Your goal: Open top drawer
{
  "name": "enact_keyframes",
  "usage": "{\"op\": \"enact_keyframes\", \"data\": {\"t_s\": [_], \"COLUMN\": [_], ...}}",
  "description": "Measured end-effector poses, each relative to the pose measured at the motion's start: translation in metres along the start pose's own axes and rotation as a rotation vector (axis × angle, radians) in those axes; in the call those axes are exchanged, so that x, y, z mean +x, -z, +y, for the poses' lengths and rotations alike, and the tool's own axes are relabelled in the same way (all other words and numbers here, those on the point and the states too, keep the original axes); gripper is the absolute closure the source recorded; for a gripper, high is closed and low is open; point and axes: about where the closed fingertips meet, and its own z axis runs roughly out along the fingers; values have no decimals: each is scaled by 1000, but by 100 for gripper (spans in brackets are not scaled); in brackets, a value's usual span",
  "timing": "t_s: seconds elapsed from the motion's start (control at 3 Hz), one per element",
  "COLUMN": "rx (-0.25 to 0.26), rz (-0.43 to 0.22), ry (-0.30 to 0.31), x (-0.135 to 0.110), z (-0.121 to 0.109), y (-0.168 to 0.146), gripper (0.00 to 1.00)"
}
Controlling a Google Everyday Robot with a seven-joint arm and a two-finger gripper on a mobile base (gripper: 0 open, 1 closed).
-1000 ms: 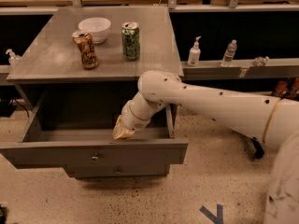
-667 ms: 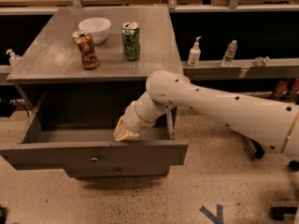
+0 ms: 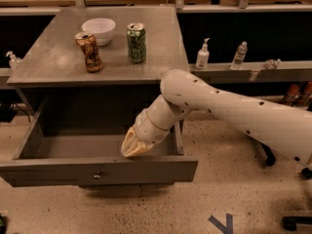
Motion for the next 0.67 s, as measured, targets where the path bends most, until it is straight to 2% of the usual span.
{"op": "enact_keyframes", "data": {"t_s": [0.33,0.67], "rx": [-44,84], "rz": [-24,4], "ry": [18,-32], "x": [-1,10], "z": [8,-26], "y": [4,18], "gripper": [100,100]}}
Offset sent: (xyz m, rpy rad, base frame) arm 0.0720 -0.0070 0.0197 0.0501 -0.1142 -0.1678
